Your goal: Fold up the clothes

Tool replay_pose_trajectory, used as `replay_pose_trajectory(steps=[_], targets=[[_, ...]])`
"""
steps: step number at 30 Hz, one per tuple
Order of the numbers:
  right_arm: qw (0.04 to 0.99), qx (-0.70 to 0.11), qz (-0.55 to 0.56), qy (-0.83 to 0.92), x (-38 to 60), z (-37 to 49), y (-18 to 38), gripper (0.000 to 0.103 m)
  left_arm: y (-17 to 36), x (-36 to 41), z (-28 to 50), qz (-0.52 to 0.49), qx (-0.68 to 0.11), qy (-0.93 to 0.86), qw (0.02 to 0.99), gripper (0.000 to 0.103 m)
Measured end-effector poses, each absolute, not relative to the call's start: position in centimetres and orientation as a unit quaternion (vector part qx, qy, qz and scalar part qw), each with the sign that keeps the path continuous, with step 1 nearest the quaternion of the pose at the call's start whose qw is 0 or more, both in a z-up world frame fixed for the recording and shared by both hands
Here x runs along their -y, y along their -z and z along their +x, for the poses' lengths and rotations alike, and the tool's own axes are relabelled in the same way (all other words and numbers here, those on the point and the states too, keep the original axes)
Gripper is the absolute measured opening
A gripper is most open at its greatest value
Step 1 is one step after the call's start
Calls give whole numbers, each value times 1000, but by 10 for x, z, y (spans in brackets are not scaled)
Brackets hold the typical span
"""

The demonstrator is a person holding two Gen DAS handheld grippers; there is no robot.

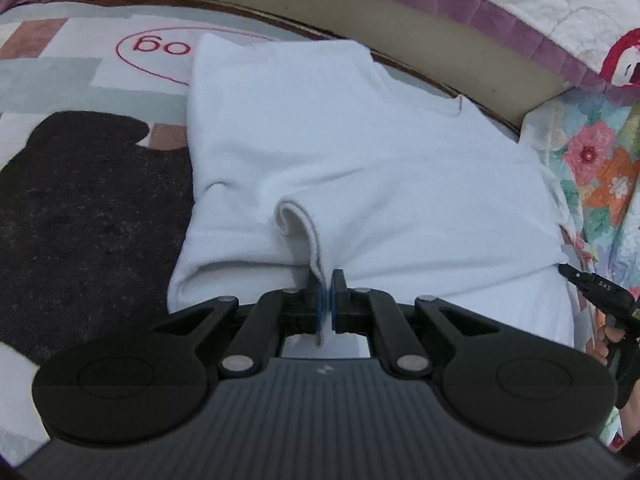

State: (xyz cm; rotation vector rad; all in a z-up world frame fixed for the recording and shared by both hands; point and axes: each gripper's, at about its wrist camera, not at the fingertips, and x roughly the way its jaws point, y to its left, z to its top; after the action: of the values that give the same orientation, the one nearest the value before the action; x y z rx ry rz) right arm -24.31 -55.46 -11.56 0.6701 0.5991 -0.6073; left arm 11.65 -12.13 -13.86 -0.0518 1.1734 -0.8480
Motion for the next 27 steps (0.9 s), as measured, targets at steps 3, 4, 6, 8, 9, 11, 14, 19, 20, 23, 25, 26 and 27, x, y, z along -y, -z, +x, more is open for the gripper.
replay_pose_trajectory(steps=[3,4,6,8,9,11,14,19,20,23,25,26,27], targets=[[849,-290,326,297,554,-242,114,7,129,117,110,-6,-512,391,765,6],[851,-292,318,298,553,-242,112,7,126,116,110,-2,-504,390,771,7],[852,-300,304,304,551,-241,110,14,121,114,110,6,-487,387,783,10],[846,-308,297,316,550,-242,110,15,119,111,116,-21,-480,386,788,22],[846,-309,294,321,548,-243,108,16,120,109,120,-35,-479,383,789,34],[846,-313,282,327,544,-243,104,19,127,111,130,-70,-485,365,792,40],[865,-341,214,301,531,-234,94,22,134,124,139,-87,-496,358,787,40],[892,-308,194,268,522,-228,73,33,125,166,123,68,-430,357,827,27],[896,-303,196,261,522,-226,71,36,124,171,120,81,-418,360,830,21],[898,-305,197,249,522,-216,74,37,122,175,116,90,-397,356,841,14],[896,-312,196,247,520,-212,78,37,116,176,108,115,-358,341,862,16],[895,-316,196,246,519,-212,81,37,112,175,104,128,-337,331,872,23],[894,-319,200,245,518,-213,83,37,110,176,101,138,-321,308,885,29]])
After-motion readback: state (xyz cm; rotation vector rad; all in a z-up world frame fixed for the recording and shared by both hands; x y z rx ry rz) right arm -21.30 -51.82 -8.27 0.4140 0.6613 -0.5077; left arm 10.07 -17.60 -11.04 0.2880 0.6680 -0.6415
